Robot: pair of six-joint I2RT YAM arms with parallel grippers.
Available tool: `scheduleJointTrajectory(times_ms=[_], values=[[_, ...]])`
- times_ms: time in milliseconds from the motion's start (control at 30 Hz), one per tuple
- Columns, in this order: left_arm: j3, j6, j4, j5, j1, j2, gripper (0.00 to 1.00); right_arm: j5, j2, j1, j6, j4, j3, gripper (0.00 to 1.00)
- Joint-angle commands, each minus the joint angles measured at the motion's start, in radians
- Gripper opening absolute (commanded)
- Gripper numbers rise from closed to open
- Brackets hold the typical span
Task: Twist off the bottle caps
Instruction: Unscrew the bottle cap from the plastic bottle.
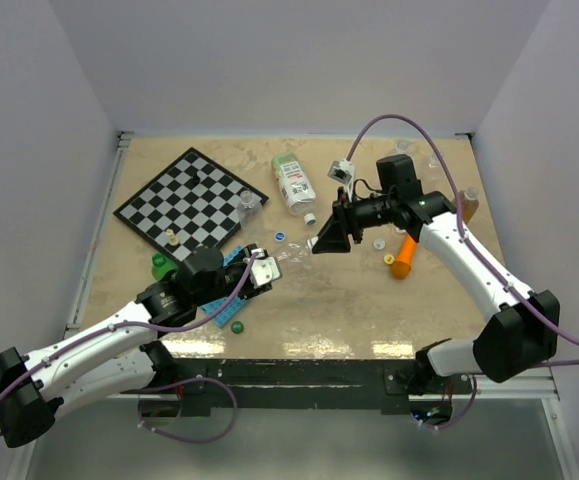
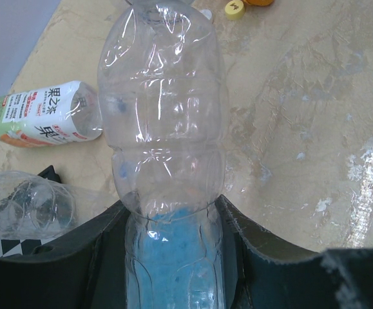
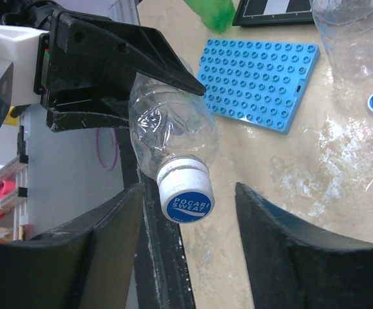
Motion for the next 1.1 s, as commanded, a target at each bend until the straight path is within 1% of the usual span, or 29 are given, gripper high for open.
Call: scheduleJointTrajectory(times_ms=[0, 67, 133, 167, 200, 233, 333, 400, 433, 467, 567, 667, 733, 800, 833, 867, 900, 967, 1067], values=[[0.006, -0.009, 0.017, 0.002, 0.003, -0.016, 0.01, -0.05, -0.045, 0.0, -0.006, 0.007, 0.012, 0.53], [0.007, -0.009, 0.017, 0.0, 0.003, -0.016, 0.01, -0.056, -0.046, 0.0, -0.007, 0.007, 0.012, 0.4], [0.006, -0.009, 0.017, 0.002, 0.003, -0.016, 0.01, -0.06, -0.046, 0.0, -0.012, 0.009, 0.012, 0.2], [0.006, -0.009, 0.017, 0.0, 0.003, -0.016, 0.01, -0.059, -0.045, 0.0, -0.017, 0.007, 0.013, 0.12], [0.004, -0.007, 0.017, 0.0, 0.003, -0.016, 0.01, -0.06, -0.042, 0.0, -0.032, 0.004, 0.016, 0.05], [0.004, -0.007, 0.017, 0.0, 0.003, -0.016, 0.01, -0.054, -0.039, 0.002, -0.055, -0.009, 0.021, 0.01], [0.004, -0.007, 0.019, 0.0, 0.003, -0.017, 0.01, -0.01, -0.02, 0.016, -0.189, -0.087, 0.056, 0.0], [0.004, -0.007, 0.019, 0.006, 0.001, -0.014, 0.01, 0.044, 0.007, 0.04, -0.336, -0.181, 0.1, 0.0], [0.006, -0.007, 0.019, 0.008, 0.001, -0.016, 0.01, 0.064, 0.023, 0.049, -0.45, -0.248, 0.12, 0.0], [0.004, -0.009, 0.019, 0.011, 0.003, -0.016, 0.01, 0.087, 0.038, 0.059, -0.53, -0.299, 0.139, 0.0], [0.003, -0.005, 0.019, 0.017, 0.003, -0.016, 0.01, 0.124, 0.034, 0.068, -0.758, -0.361, 0.168, 0.0], [0.003, -0.005, 0.02, 0.02, 0.003, -0.014, 0.01, 0.139, -0.047, 0.069, -1.022, -0.355, 0.148, 0.0], [0.004, -0.005, 0.02, 0.026, 0.003, -0.016, 0.01, 0.148, -0.135, 0.071, -1.255, -0.338, 0.105, 0.0], [0.003, -0.005, 0.02, 0.028, 0.003, -0.012, 0.01, 0.159, -0.227, 0.071, -1.526, -0.321, 0.034, 0.0], [0.003, -0.005, 0.02, 0.031, 0.003, -0.011, 0.01, 0.17, -0.268, 0.069, -1.714, -0.336, -0.009, 0.0], [0.003, -0.007, 0.02, 0.031, 0.003, -0.011, 0.01, 0.18, -0.285, 0.069, -1.906, -0.388, -0.036, 0.0], [0.001, -0.005, 0.022, 0.032, 0.001, -0.011, 0.01, 0.18, -0.279, 0.069, -1.996, -0.426, -0.04, 0.0], [0.001, -0.007, 0.022, 0.032, 0.003, -0.012, 0.01, 0.128, -0.261, 0.069, -1.973, -0.436, -0.033, 0.0], [0.001, -0.007, 0.022, 0.032, 0.003, -0.012, 0.01, 0.116, -0.279, 0.069, -1.962, -0.413, -0.056, 0.0]])
